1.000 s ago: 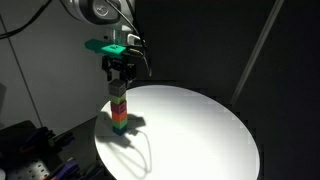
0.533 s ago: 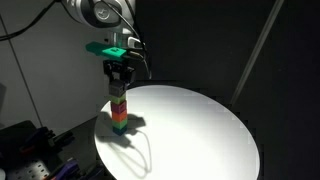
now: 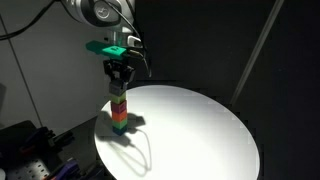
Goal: Take the purple block off of the stack of blocks
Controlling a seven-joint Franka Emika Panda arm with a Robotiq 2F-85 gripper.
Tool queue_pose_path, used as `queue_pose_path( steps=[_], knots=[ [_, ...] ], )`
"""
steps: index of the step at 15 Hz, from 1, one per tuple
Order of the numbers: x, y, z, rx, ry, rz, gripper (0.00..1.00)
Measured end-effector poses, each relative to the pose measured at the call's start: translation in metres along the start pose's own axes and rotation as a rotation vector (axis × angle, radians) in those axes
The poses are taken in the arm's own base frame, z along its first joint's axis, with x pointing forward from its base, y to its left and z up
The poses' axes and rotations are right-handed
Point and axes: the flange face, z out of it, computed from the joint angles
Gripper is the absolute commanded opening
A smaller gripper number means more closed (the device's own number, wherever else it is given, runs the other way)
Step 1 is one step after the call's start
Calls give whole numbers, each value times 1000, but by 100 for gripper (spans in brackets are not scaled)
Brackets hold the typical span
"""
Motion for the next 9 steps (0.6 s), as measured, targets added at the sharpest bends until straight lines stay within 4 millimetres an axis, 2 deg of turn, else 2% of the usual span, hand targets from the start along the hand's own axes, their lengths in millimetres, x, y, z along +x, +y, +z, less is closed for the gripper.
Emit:
queue_pose_path(
  steps=[5,9],
  knots=[
    [1,-3,-16,-7,24,15,29],
    [-4,5,-32,-11,35,77,29]
  ],
)
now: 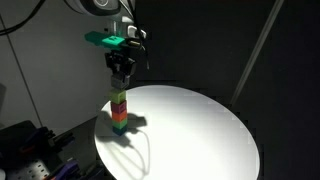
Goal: Take the purple block off of the stack of blocks
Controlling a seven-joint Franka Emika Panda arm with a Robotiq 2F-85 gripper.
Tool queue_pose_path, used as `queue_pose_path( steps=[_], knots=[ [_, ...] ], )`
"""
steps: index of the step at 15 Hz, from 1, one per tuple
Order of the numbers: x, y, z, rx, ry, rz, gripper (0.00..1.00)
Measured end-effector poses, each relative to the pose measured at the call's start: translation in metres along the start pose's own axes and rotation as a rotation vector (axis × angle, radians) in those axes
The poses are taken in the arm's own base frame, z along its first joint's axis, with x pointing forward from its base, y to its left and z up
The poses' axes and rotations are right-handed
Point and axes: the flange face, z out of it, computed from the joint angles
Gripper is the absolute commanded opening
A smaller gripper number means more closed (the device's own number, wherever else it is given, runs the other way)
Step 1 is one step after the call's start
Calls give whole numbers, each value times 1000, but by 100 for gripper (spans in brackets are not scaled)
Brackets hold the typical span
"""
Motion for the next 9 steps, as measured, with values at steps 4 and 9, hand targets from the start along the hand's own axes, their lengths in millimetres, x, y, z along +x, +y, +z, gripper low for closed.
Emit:
queue_pose_path(
  steps=[4,9],
  knots=[
    [-4,12,-5,-15,1,42,29],
    [-8,28,-6,-54,1,46,29]
  ],
)
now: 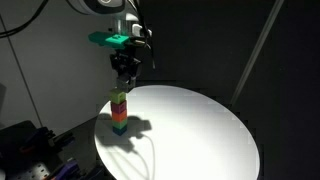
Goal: Take the purple block off of the stack of blocks
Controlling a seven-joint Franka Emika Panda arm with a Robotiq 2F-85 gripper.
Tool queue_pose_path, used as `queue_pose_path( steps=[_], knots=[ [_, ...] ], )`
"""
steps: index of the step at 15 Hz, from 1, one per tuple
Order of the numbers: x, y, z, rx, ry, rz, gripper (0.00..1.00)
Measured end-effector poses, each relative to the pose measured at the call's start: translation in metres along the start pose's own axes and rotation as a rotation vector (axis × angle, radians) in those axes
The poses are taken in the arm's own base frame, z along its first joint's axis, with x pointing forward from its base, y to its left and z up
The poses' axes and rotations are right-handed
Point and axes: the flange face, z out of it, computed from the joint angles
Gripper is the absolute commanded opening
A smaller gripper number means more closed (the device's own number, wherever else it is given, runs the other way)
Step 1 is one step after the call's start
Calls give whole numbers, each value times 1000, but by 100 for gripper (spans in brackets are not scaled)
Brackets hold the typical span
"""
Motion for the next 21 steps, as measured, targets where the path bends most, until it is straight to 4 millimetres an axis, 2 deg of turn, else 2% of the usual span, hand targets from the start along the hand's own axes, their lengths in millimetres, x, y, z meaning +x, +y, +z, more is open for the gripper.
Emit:
queue_pose_path(
  steps=[9,17,21],
  knots=[
    [-8,32,14,-35,-19,35,29],
    [-20,38,41,-23,-35,56,29],
    [-24,42,61,-23,-38,68,29]
  ],
)
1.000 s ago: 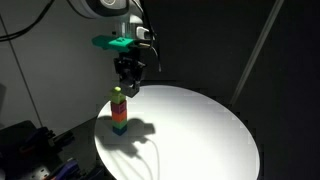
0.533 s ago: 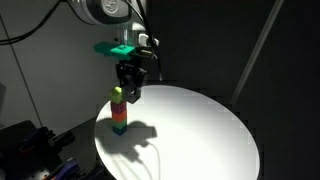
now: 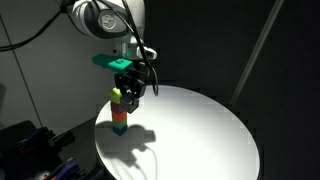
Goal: Take the purple block off of the stack of blocks
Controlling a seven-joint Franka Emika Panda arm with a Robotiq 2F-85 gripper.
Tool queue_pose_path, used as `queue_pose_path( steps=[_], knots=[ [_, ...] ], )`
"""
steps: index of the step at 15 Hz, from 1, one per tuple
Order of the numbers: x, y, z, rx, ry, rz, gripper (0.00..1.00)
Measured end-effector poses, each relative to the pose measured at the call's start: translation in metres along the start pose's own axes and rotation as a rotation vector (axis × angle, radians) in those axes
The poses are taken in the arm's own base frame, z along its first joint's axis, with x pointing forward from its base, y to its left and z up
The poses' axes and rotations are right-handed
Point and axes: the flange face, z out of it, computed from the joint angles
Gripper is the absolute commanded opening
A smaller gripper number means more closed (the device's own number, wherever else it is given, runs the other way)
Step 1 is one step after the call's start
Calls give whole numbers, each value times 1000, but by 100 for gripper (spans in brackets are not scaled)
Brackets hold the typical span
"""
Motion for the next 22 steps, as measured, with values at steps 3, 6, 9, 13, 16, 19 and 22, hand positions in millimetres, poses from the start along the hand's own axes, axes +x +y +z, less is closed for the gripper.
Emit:
queue_pose_path(
  steps=[3,6,9,13,16,19,22],
  knots=[
    [2,3,15,-1,-6,8,54],
    [2,2,20,0,-15,7,54],
    [2,2,20,0,-15,7,54],
    [2,2,20,0,-15,7,54],
    [2,2,20,0,-15,7,29],
    [2,2,21,0,-16,7,29],
    [2,4,22,2,-20,9,29]
  ],
)
